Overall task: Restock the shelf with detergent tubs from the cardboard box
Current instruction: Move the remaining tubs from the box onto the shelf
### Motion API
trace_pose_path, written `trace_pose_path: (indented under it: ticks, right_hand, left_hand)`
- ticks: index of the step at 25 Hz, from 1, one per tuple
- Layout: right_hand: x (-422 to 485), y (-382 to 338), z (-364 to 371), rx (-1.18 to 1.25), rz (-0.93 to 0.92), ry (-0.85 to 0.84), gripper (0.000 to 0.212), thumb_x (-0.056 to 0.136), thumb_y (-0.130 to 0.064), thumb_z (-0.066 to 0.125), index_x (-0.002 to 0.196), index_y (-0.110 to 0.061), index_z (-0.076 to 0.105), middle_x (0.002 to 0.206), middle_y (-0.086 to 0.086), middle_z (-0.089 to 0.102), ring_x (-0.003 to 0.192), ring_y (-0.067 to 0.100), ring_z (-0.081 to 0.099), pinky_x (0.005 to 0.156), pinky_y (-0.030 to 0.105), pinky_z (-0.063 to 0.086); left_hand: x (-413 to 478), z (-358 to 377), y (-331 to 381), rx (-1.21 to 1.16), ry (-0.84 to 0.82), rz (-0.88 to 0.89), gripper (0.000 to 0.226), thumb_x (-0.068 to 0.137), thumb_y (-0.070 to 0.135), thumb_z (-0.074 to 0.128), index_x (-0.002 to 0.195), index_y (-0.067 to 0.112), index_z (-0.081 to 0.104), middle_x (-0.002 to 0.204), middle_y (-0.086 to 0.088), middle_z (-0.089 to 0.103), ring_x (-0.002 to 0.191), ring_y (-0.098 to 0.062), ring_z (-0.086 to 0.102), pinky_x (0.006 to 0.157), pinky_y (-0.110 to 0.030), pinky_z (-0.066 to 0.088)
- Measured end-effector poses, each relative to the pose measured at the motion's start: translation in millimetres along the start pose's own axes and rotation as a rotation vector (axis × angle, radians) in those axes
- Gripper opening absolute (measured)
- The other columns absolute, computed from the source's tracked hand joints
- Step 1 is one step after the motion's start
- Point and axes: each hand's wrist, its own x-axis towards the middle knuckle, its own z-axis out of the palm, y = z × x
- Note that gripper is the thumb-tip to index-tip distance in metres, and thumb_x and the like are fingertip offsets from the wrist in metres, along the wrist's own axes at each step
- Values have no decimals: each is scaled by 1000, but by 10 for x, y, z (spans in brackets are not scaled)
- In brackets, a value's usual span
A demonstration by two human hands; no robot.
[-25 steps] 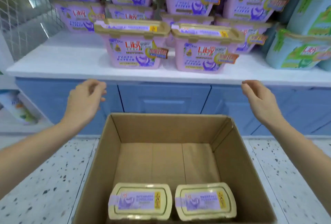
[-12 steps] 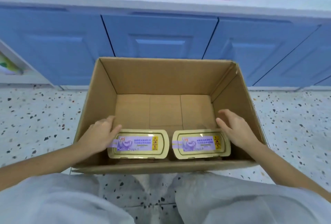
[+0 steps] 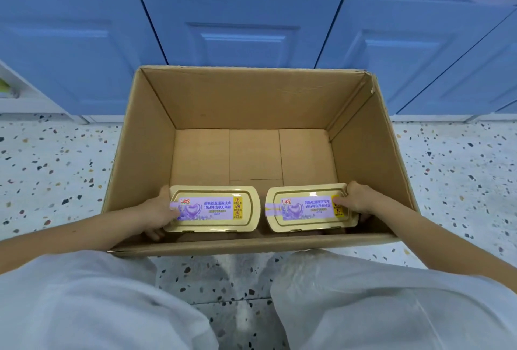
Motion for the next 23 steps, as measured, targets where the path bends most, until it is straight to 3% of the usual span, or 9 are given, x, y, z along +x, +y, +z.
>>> trace_pose_path:
  ticks: [3,5,8,10,14,16,18,20,23]
  right_hand:
    - [40,24,2,44,-17,-20,33,88,-34,58,94,-1,53,102,17,60,93,31,61,70,41,57]
    - [41,39,4,131,-12,-20,30,87,-32,60,77,-7,48,85,11,58,84,29,60,56,34,56]
    - [56,60,-15,278,-9,-10,29,88,-28,60,69,-9,47,72,6,54,74,24,56,49,28,49]
    - [57,76,-34,323,-20,18,29,88,-27,60,68,-8,49,71,8,54,64,19,51,50,26,41]
    - [14,104,-1,346,-132,111,26,89,-26,58,87,0,61,82,12,60,76,24,53,56,27,36]
    - [-23,100,17,303,-184,173,31,91,-27,54,91,3,62,82,12,61,79,26,54,59,31,36]
    - [-83,90,-1,221,-204,254,33,91,-31,53,75,-3,57,69,6,56,75,29,52,55,32,33]
    - [-156,74,-37,148,-217,334,36,92,-35,50,64,-13,46,63,1,49,72,30,51,52,32,32]
    - [-286,68,-139,105,-272,460,37,91,-39,48,67,-11,47,62,2,50,68,31,53,53,32,33]
  left_hand:
    - [67,12,-18,-227,-33,-46,32,94,20,46,120,1,43,85,-18,58,50,-19,57,35,-21,47]
    - [89,1,-26,-240,9,-18,27,95,25,46,91,1,57,60,-13,58,39,-15,48,36,-18,37]
    - [79,-34,-12,-298,95,3,30,94,27,49,71,8,55,44,-7,52,45,-20,41,39,-20,32]
    - [29,-33,30,-363,117,22,22,94,22,50,82,5,58,59,-9,57,54,-22,45,37,-18,36]
    - [-23,-1,42,-411,205,91,25,93,14,50,108,-4,60,100,-16,61,85,-26,53,67,-28,47]
    - [-38,3,17,-461,197,99,27,93,13,51,109,-7,60,100,-19,63,79,-28,56,55,-27,55]
    - [-77,-18,15,-373,229,141,27,93,16,52,104,-6,62,95,-17,65,76,-27,58,45,-19,52]
    - [-112,-92,40,-224,315,221,25,91,21,53,96,-1,66,93,-17,69,81,-30,60,57,-26,50]
    - [-254,-263,126,-128,407,310,27,90,29,55,89,5,66,89,-13,71,85,-33,64,73,-36,46]
